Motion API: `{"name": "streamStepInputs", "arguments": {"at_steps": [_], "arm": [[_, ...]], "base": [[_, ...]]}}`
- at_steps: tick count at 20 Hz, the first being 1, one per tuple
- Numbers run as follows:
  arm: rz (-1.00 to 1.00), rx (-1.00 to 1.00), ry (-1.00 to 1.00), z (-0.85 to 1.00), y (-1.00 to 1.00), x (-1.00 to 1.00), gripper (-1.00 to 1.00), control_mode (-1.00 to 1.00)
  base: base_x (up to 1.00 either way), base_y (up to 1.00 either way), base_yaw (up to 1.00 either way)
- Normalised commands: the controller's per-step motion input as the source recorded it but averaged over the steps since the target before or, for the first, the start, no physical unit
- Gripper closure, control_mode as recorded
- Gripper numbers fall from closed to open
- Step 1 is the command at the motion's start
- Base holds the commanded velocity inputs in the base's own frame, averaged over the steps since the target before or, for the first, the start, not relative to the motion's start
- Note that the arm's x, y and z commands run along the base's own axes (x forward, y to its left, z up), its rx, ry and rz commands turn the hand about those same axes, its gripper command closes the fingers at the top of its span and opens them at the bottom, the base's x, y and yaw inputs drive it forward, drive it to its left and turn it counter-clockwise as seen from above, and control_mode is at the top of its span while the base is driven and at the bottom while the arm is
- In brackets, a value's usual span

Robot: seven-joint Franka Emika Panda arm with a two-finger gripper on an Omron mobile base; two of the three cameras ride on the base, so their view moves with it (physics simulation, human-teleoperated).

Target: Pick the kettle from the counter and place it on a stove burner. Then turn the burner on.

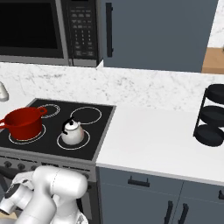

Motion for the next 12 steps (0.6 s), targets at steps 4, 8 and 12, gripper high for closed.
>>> {"name": "streamStepInputs", "arguments": {"at_steps": [4,8,12], "arm": [[0.00,-0.38,0.13,0.00,0.46,0.00,1.00,-1.00],[0.00,-0.36,0.18,0.00,0.42,0.00,1.00,-1.00],[0.00,-0.34,0.19,0.00,0.41,0.03,1.00,-1.00]], "base": [[0.00,0.00,0.00],[0.00,0.00,0.00],[0.00,0.00,0.00]]}}
